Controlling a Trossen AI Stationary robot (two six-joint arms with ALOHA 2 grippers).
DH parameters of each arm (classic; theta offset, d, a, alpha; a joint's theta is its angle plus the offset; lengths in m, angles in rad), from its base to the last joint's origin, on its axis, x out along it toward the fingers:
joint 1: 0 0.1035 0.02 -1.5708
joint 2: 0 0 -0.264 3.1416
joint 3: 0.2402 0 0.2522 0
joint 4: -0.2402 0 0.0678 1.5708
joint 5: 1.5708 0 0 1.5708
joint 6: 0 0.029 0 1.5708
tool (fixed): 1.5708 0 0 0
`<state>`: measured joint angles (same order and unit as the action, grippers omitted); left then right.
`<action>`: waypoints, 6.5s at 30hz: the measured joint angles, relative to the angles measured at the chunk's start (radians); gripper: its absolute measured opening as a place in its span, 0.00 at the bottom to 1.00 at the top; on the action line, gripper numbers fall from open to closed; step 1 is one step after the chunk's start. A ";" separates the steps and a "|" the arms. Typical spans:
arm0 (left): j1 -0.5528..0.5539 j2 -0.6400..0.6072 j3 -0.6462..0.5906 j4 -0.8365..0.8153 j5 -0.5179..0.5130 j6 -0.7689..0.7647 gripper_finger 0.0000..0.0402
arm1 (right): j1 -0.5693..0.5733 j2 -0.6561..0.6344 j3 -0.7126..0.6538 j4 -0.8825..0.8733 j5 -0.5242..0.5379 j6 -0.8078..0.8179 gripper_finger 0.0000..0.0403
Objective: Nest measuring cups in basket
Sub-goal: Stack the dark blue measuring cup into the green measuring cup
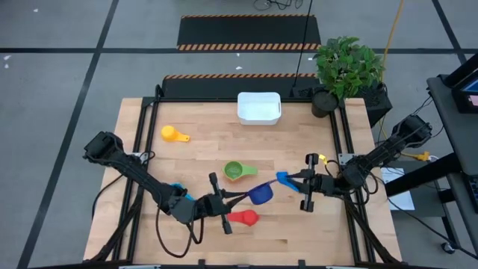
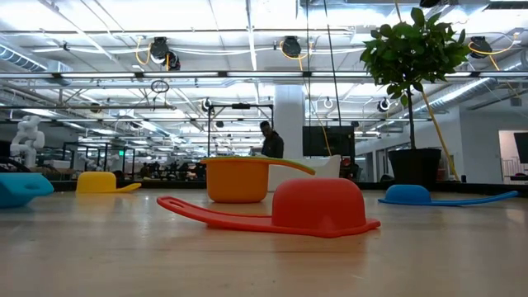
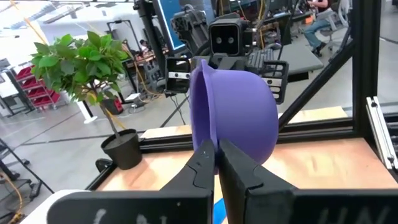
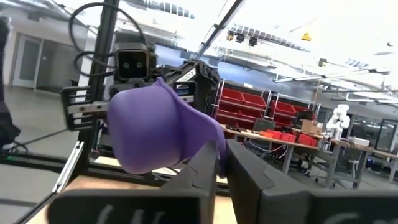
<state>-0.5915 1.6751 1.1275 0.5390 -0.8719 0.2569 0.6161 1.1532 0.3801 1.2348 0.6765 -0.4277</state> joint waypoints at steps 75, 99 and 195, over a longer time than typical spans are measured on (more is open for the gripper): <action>-0.052 -0.169 -0.038 -0.279 -0.018 -0.051 0.02 | -0.047 0.234 0.174 -0.035 0.001 0.124 0.48; -0.064 -0.169 -0.038 -0.304 -0.023 -0.082 0.10 | -0.045 0.236 0.182 -0.063 0.000 0.071 0.02; -0.254 -0.290 -0.039 -0.847 -0.308 -0.521 0.34 | -0.593 0.485 0.181 -0.381 -0.602 -0.036 0.37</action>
<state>-0.8452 1.3853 1.0889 -0.3084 -1.1797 -0.2642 0.0235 1.6381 0.5610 0.8538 0.0748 -0.4638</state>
